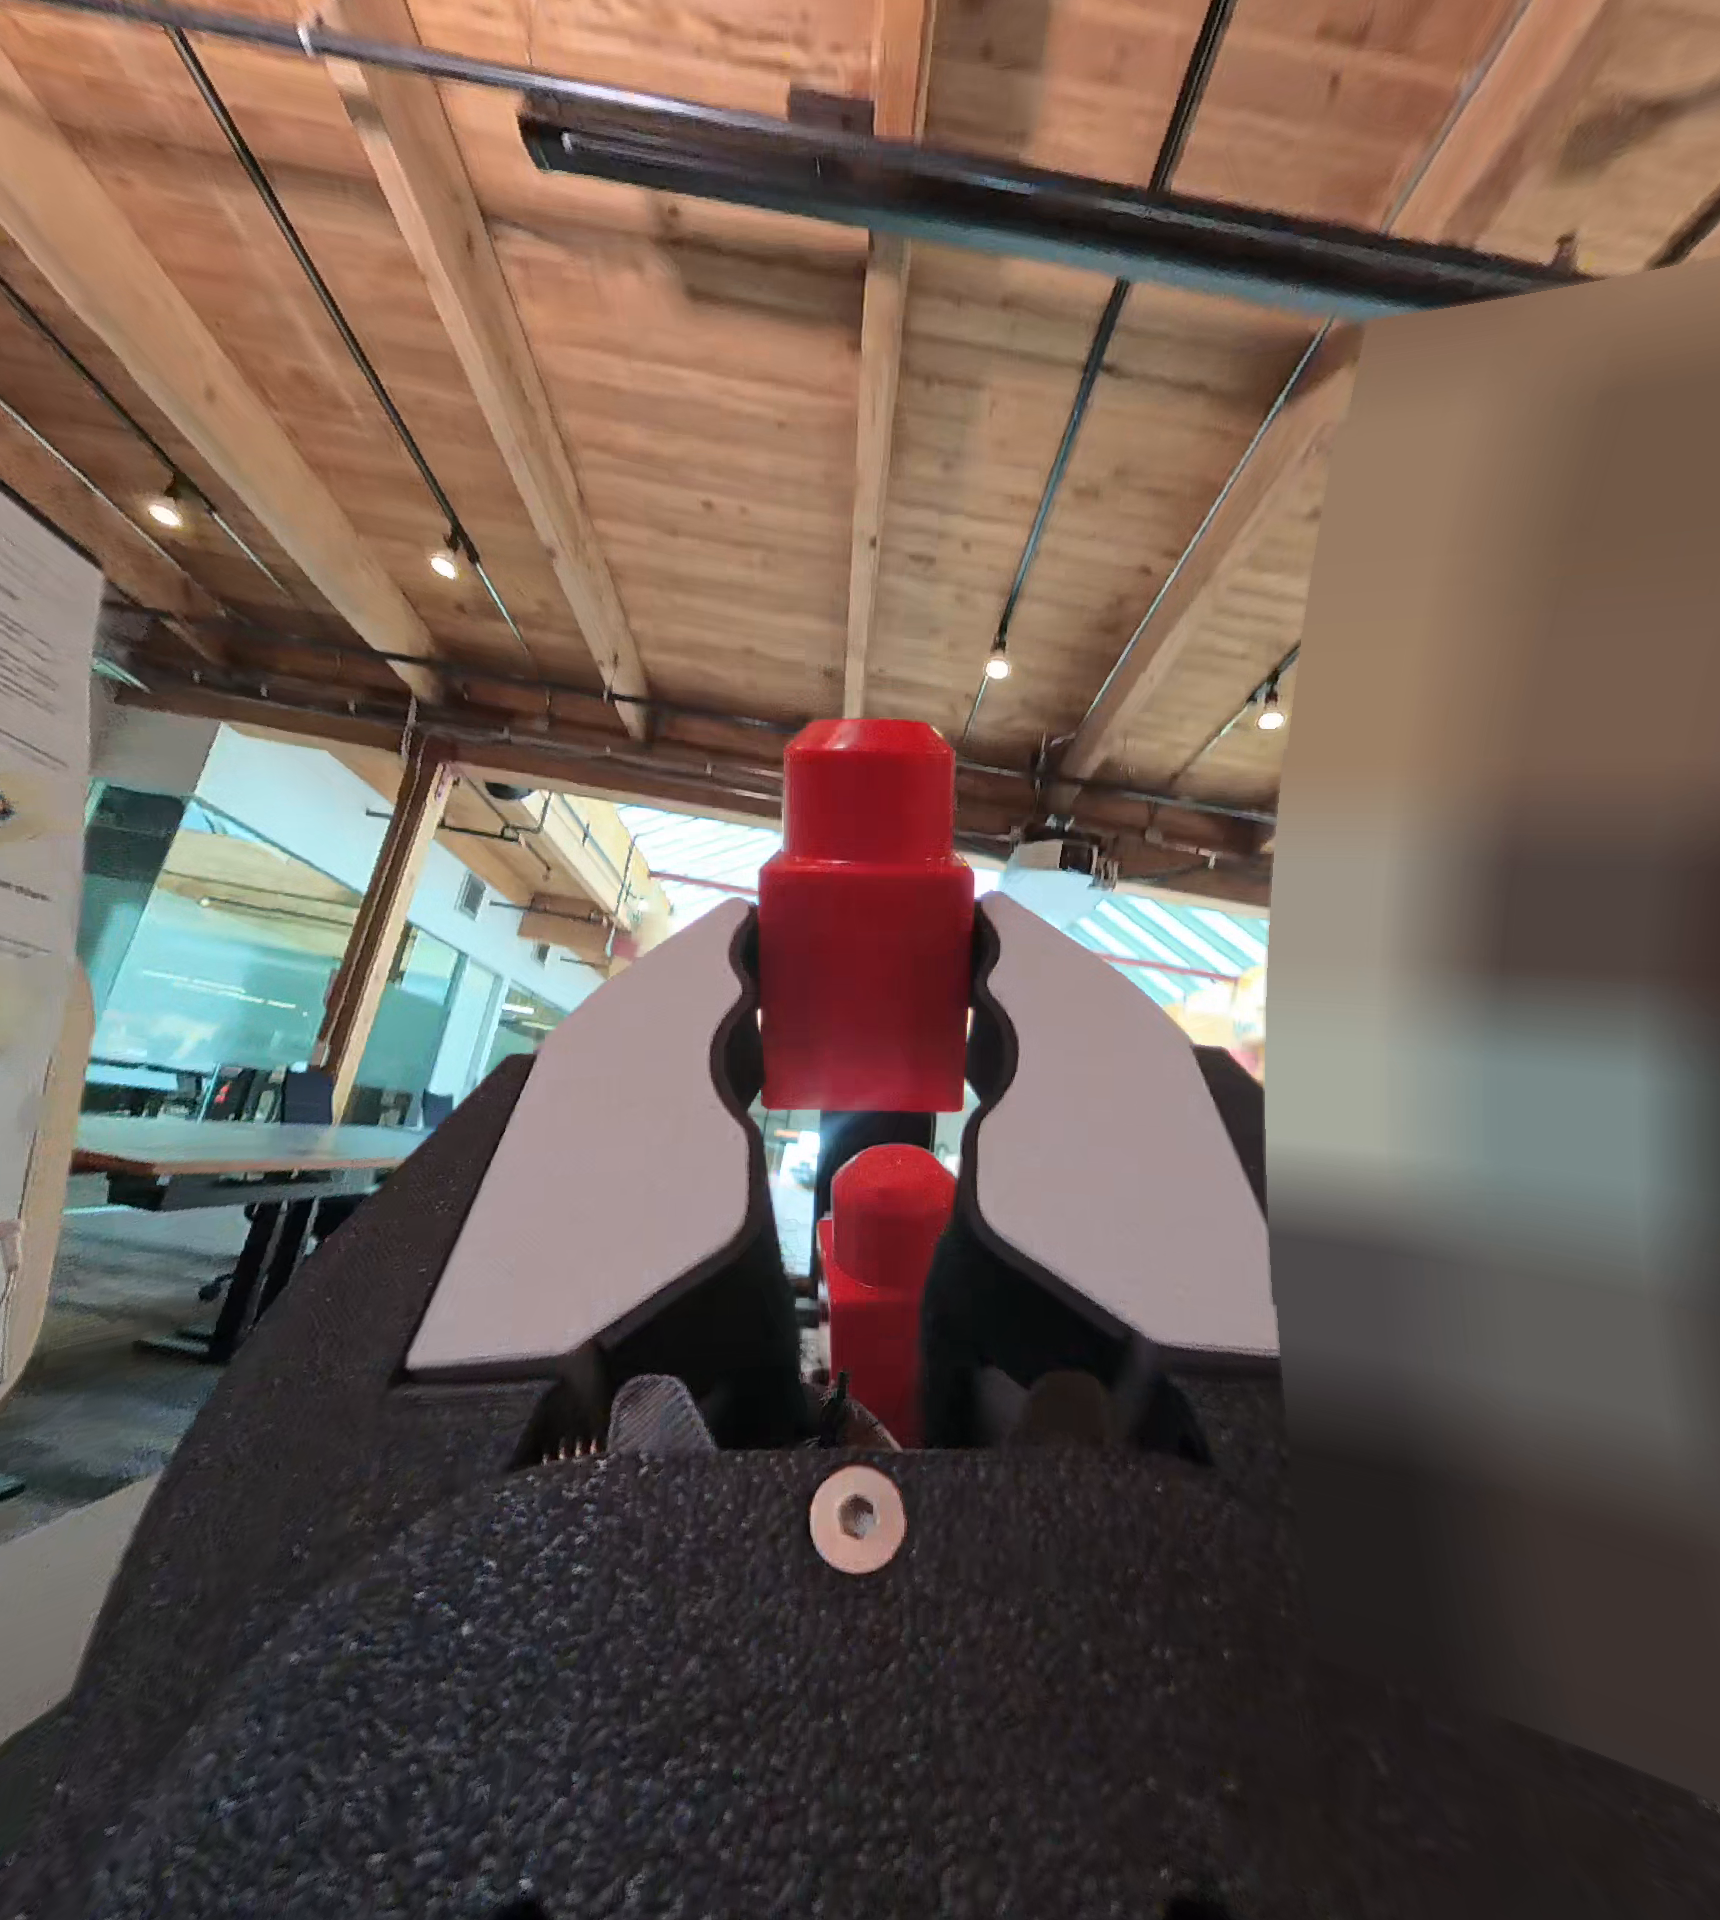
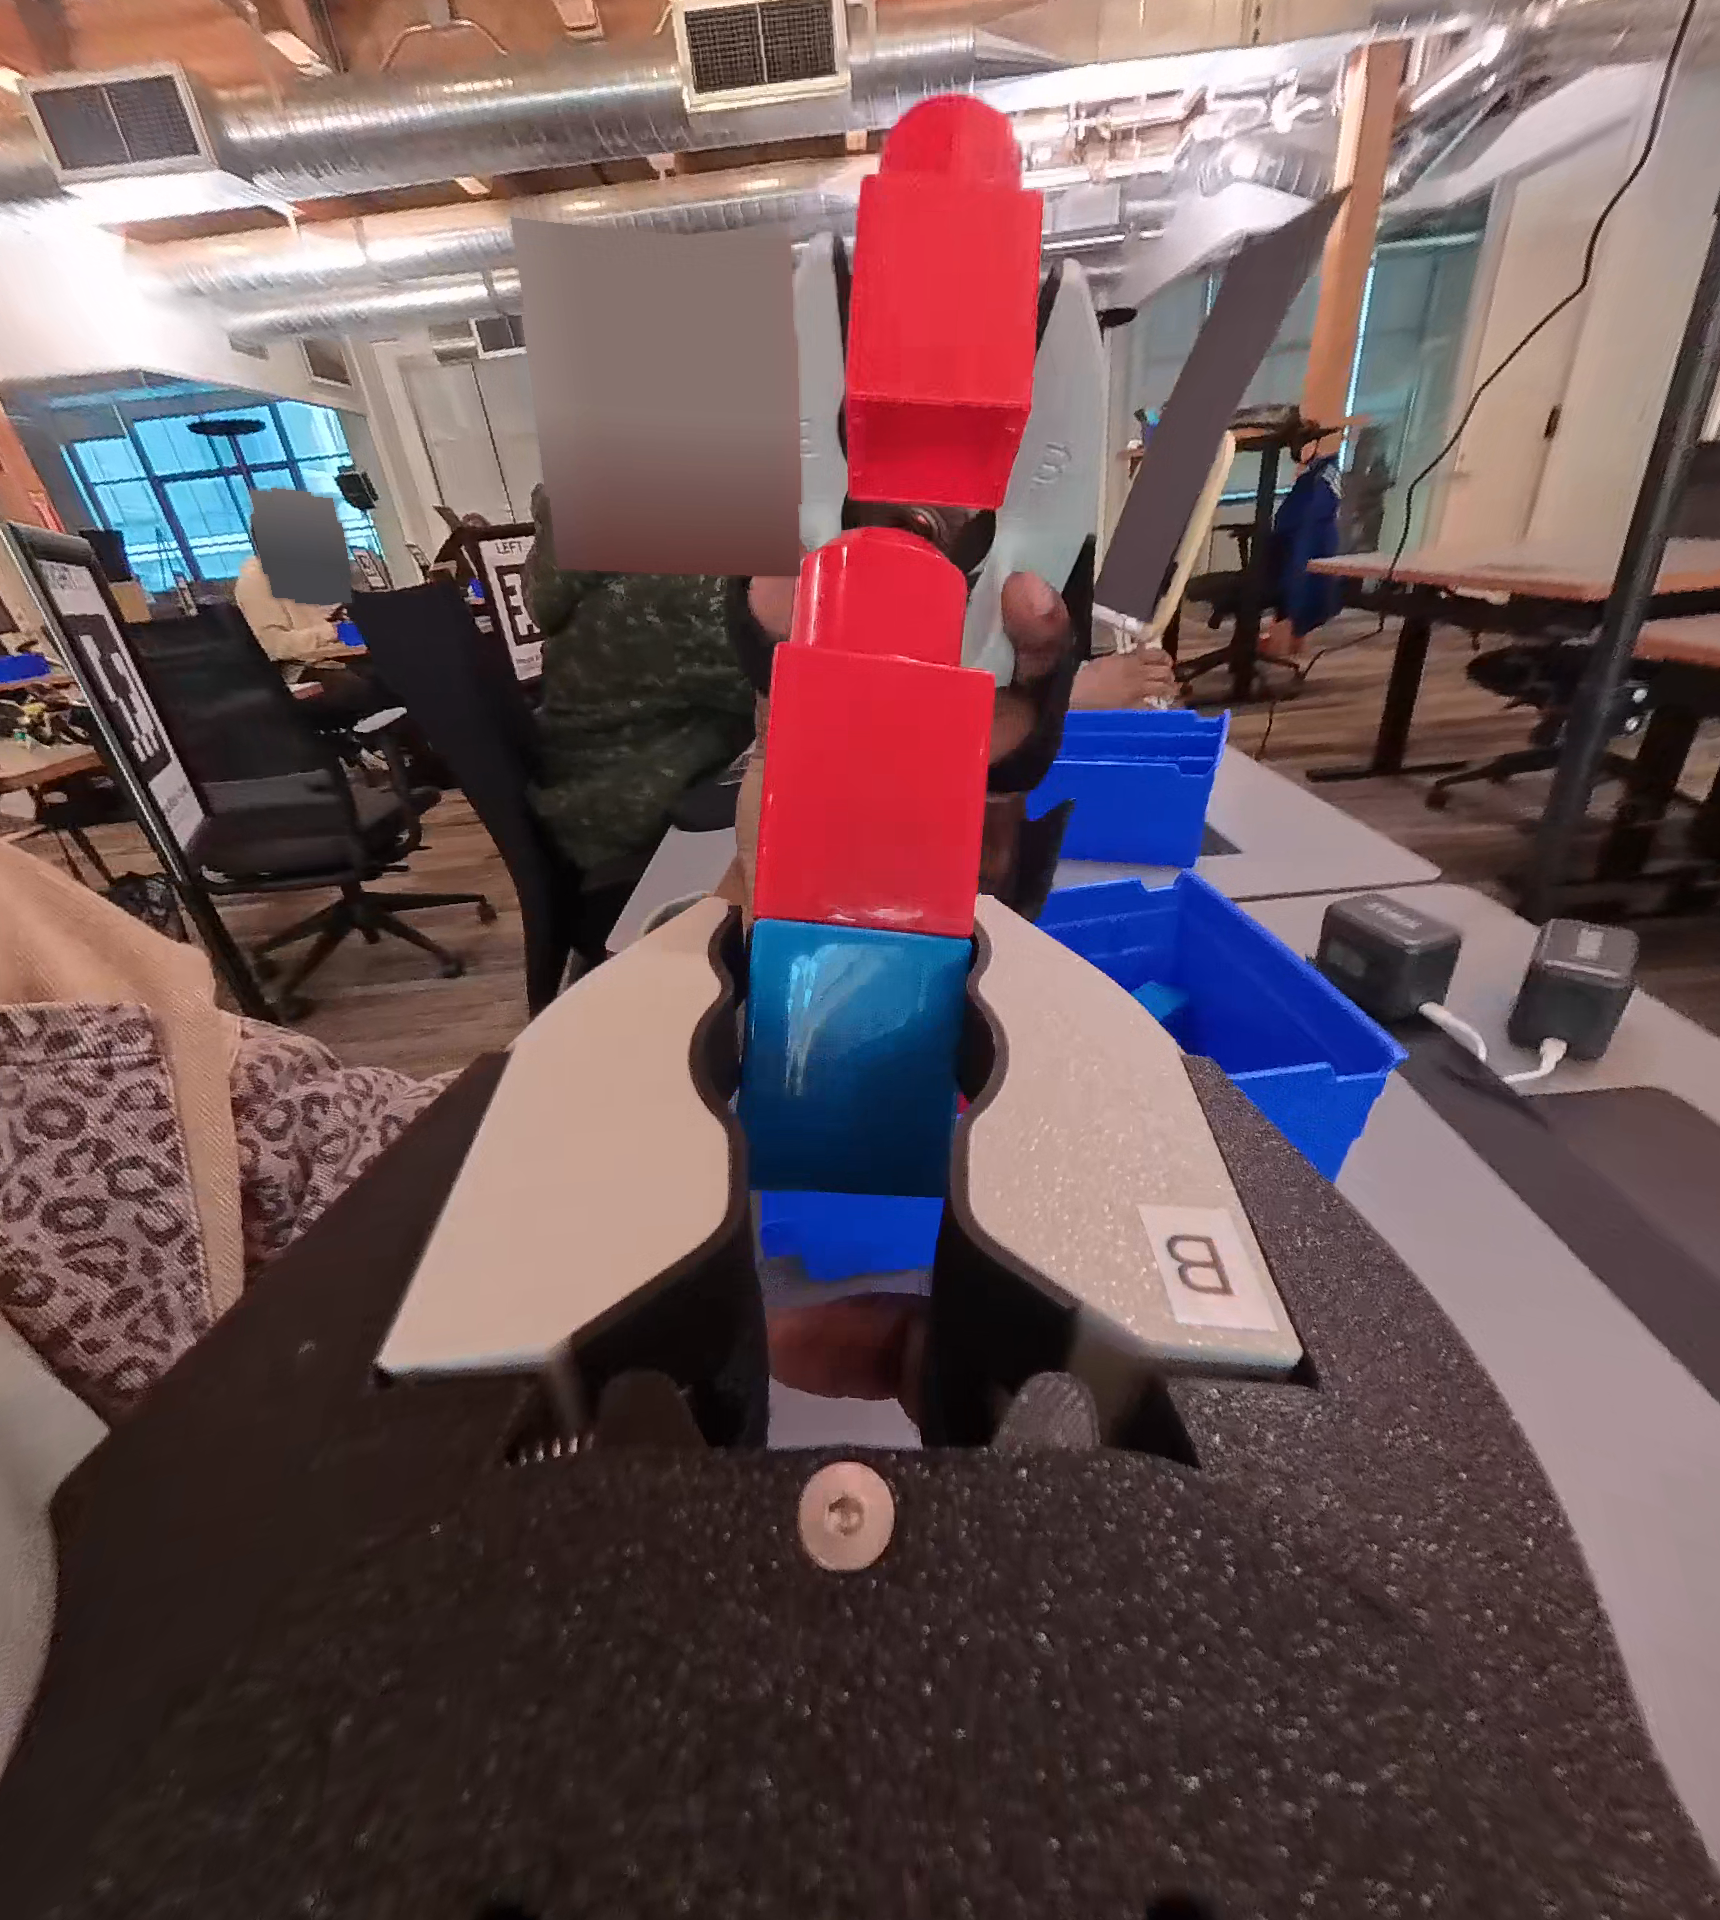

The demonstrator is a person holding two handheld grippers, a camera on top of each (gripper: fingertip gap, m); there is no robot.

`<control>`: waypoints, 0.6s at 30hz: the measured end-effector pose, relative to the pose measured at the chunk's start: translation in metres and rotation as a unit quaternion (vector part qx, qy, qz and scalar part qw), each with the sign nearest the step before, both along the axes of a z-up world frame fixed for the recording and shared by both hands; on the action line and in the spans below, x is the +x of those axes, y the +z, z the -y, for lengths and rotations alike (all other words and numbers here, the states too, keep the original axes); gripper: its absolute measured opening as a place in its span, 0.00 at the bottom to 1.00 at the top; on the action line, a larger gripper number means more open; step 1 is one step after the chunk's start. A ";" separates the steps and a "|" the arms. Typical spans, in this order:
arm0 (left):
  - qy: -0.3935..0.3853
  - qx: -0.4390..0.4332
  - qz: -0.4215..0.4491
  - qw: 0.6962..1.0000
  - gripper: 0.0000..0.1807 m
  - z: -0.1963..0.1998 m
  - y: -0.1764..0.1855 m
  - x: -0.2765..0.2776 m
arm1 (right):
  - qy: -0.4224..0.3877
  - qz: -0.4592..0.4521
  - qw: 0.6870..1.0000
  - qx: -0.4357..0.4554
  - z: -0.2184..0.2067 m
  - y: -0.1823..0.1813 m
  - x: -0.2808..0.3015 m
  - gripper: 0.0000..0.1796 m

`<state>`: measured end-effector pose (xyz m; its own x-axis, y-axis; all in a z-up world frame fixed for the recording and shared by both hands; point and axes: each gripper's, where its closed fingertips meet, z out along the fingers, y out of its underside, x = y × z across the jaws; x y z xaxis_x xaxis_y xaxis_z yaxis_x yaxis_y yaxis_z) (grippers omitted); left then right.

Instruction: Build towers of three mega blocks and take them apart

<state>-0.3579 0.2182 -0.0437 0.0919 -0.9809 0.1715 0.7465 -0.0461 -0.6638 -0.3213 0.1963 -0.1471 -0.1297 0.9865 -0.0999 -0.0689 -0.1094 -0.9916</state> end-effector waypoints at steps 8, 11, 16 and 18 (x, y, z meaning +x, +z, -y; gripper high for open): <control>0.001 0.008 -0.079 0.997 0.20 0.000 -0.012 0.044 | -0.009 -0.012 1.000 -0.005 -0.004 0.004 0.003 0.21; -0.012 0.009 -0.088 0.996 0.20 0.004 -0.013 0.054 | -0.035 -0.032 0.998 0.031 -0.008 0.011 0.007 0.21; -0.017 0.011 -0.104 0.994 0.20 0.009 -0.013 0.065 | -0.086 -0.042 0.989 0.114 -0.011 0.018 0.014 0.21; -0.010 0.015 -0.112 0.994 0.20 0.009 -0.014 0.066 | -0.095 -0.040 0.986 0.129 -0.013 0.017 0.015 0.21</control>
<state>-0.2921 0.2093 -0.0577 0.1047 -0.9873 0.1198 0.5784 -0.0376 -0.8149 -0.3067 0.2091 -0.1297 0.0629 0.9851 0.1598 -0.1425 0.1674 -0.9755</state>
